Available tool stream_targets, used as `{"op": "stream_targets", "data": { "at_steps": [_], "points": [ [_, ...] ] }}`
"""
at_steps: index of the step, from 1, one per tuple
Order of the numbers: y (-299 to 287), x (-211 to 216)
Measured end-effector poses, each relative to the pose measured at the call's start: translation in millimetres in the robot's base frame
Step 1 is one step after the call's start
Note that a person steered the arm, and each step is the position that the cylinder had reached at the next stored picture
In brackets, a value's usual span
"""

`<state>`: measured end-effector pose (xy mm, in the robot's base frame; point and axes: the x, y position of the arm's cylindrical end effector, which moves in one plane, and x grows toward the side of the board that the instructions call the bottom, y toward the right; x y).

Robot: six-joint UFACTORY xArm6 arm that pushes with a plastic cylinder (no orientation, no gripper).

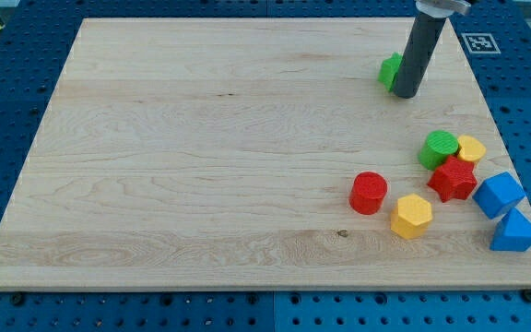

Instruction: Move the red star and green circle close to the green star

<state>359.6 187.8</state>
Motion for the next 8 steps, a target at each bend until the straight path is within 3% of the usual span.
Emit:
{"op": "stream_targets", "data": {
  "at_steps": [2,3,4,6,8],
  "points": [
    [-58.3,3.5],
    [-80.3,35.8],
    [-91.3,96.1],
    [-79.0,140.5],
    [-51.6,154.9]
  ]
}}
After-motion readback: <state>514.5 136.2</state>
